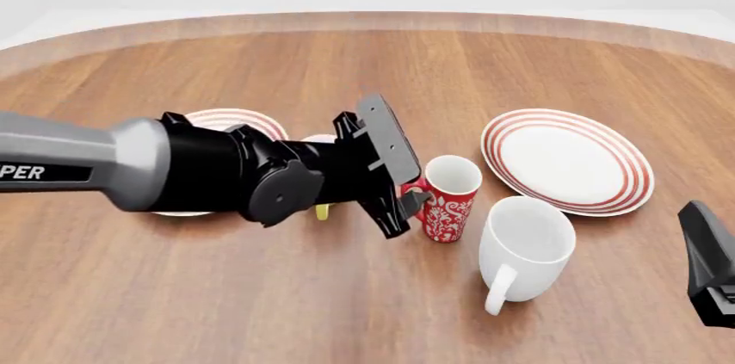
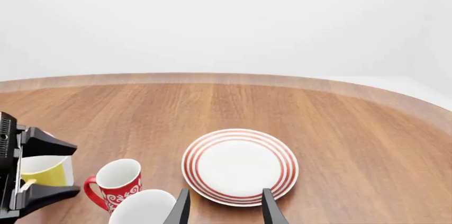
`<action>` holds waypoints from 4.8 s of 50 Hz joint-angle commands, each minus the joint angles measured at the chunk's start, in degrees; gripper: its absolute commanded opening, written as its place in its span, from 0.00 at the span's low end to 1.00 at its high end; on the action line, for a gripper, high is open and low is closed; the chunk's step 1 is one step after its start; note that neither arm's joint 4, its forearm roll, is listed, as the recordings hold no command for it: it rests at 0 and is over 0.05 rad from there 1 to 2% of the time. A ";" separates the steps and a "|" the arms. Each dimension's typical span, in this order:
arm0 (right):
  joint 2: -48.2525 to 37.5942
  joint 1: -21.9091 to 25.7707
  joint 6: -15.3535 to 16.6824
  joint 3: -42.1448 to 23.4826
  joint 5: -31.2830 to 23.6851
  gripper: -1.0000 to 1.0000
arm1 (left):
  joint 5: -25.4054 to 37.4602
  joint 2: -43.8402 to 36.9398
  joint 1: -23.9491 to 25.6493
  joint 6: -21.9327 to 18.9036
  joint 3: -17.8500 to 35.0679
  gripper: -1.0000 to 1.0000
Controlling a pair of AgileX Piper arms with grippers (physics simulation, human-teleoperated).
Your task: Put the red mug on the left plate.
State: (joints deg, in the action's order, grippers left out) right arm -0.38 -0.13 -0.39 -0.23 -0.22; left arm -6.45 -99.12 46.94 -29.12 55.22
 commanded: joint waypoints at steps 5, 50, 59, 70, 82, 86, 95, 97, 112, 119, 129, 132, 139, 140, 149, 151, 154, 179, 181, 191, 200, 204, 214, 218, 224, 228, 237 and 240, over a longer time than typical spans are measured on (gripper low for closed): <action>0.11 0.02 0.04 0.02 -0.05 1.00 | -2.00 -2.31 -0.68 0.10 0.27 1.00; 0.11 0.02 0.03 0.02 -0.05 1.00 | -5.04 -7.36 0.42 2.43 1.53 1.00; 0.11 0.02 0.04 0.02 -0.05 1.00 | -5.91 -8.14 0.62 2.88 1.17 1.00; 0.10 0.02 0.03 0.02 -0.06 1.00 | -7.11 -9.24 0.52 3.37 0.67 1.00; 0.11 0.00 0.02 0.02 -0.05 1.00 | -7.92 -9.99 -0.02 3.83 0.43 1.00; 0.11 0.02 0.03 0.02 -0.05 1.00 | -8.05 -10.16 -0.30 3.89 0.33 1.00; 0.11 0.01 0.03 0.02 -0.05 1.00 | -8.46 -10.43 -0.74 3.94 0.04 1.00; 0.10 0.02 0.03 0.02 -0.06 1.00 | -8.45 -10.51 -0.73 4.16 0.10 1.00; 0.11 0.02 0.05 0.02 -0.05 1.00 | -9.08 -12.23 -1.70 3.71 0.70 1.00; 0.11 0.01 0.04 0.02 -0.06 1.00 | -9.37 -12.55 -2.02 3.88 0.83 1.00; 0.11 0.02 0.03 0.02 -0.05 1.00 | -10.90 -11.93 -3.85 2.24 0.34 0.00; 0.11 0.01 0.04 0.02 -0.06 1.00 | -11.18 -11.45 -3.76 2.42 0.07 0.00; 0.11 0.01 0.03 0.02 -0.05 1.00 | -11.97 -11.06 -3.81 3.03 -0.54 0.00; 0.11 0.01 0.03 0.02 -0.05 1.00 | -12.11 -10.99 -4.01 2.95 -0.57 0.00; 0.10 0.01 0.00 0.02 -0.06 1.00 | -11.21 -8.72 -3.92 3.14 -1.37 0.00; 0.11 0.01 0.04 0.02 -0.05 1.00 | -10.87 -7.68 -4.15 3.01 -1.61 0.00; 0.11 0.02 0.04 0.02 -0.05 1.00 | -10.39 -5.57 -4.60 3.14 -2.16 0.00; 0.11 0.01 0.03 0.02 -0.05 1.00 | -1.94 13.93 -7.37 3.17 -5.33 0.00; 0.11 0.01 0.04 0.02 -0.05 1.00 | -1.01 14.75 -7.40 3.37 -4.92 0.00; 0.11 0.02 0.04 0.02 -0.05 1.00 | 3.79 19.60 -9.24 2.80 -2.76 0.00; 0.11 0.01 0.04 0.02 -0.05 1.00 | 5.86 23.49 -12.75 2.74 -3.02 0.00; 0.11 0.01 0.03 0.02 -0.05 1.00 | 6.62 24.39 -13.47 2.57 -3.36 0.00; 0.10 0.02 0.03 0.02 -0.06 1.00 | 7.17 24.37 -20.34 2.28 -2.13 0.00; 0.11 0.01 0.03 0.02 -0.05 1.00 | 7.84 24.70 -21.18 3.13 -1.54 0.00; 0.11 0.02 0.05 0.02 -0.05 1.00 | 8.21 23.72 -25.76 3.03 -0.13 0.00; 0.10 0.01 0.04 0.02 -0.06 1.00 | 8.56 24.02 -27.21 3.63 0.44 0.00; 0.11 0.02 0.05 0.02 -0.05 1.00 | 9.11 25.18 -30.18 4.86 0.68 0.00; 0.11 0.01 0.04 0.02 -0.05 1.00 | 8.74 25.10 -31.17 5.03 0.44 0.00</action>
State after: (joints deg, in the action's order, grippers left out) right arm -0.38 -0.13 -0.39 -0.23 -0.22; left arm 3.28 -73.86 19.46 -24.93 55.60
